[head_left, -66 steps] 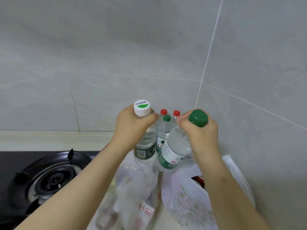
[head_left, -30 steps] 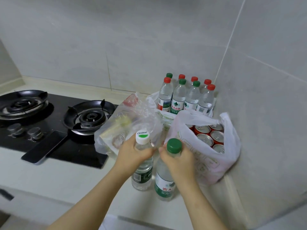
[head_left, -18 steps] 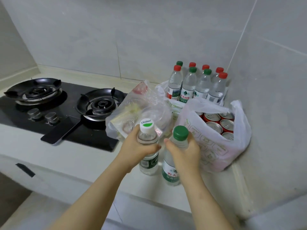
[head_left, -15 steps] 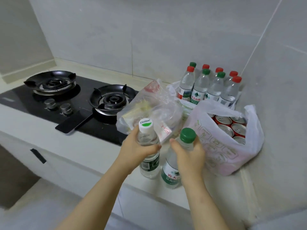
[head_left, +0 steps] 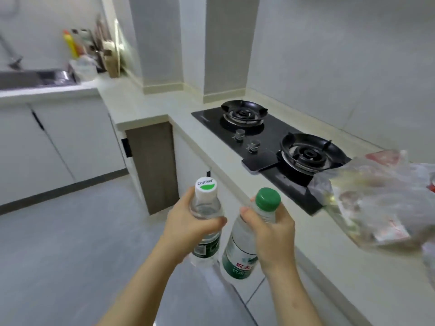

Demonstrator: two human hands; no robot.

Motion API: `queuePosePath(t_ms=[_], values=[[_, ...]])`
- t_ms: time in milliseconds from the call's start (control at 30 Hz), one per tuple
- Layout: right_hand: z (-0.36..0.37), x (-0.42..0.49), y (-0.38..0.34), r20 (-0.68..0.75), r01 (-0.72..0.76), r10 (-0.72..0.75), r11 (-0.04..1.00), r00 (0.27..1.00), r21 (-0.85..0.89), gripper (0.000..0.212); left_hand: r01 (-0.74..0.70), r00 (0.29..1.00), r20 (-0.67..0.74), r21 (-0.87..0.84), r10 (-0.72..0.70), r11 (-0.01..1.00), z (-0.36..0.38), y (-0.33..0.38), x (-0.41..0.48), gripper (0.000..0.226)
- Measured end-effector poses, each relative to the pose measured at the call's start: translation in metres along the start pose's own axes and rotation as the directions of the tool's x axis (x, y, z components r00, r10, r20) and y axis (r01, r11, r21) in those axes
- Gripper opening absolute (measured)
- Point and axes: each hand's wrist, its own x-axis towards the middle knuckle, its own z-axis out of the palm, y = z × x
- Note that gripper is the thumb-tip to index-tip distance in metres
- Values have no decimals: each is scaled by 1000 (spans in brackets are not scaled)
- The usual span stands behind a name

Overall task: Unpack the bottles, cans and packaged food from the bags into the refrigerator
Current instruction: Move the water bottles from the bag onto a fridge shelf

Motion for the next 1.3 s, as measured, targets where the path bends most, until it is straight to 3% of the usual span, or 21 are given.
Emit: queuePosePath(t_ms=[200,433,567,733,900,1100,1300], values=[[118,-49,-8,329,-25,-9,995,944,100,13,55,954,-297,25,-45,998,-126,-7,-54,55],[221,-113,-25,665,-30,-73,989,743,142,16,85,803,-594,53,-37,995,-225,-12,-133,45],[265,-152,-36,834,3,-132,988,536,155,16,105,647,-762,40,-37,994,-256,-10,-185,45],[305,-204,-50,945,-25,-172,982,279,186,17,114,430,-903,46,-8,992,-275,-6,-250,46],[330,-269,-73,971,-134,-238,962,32,240,20,88,134,-991,8,-4,996,-280,-2,-318,49],[345,-358,-108,932,-241,-332,926,-147,292,12,60,-179,-983,34,44,998,-294,15,-399,37],[369,-460,-156,880,-316,-425,881,-210,351,11,63,-329,-933,133,147,989,-336,44,-480,37]])
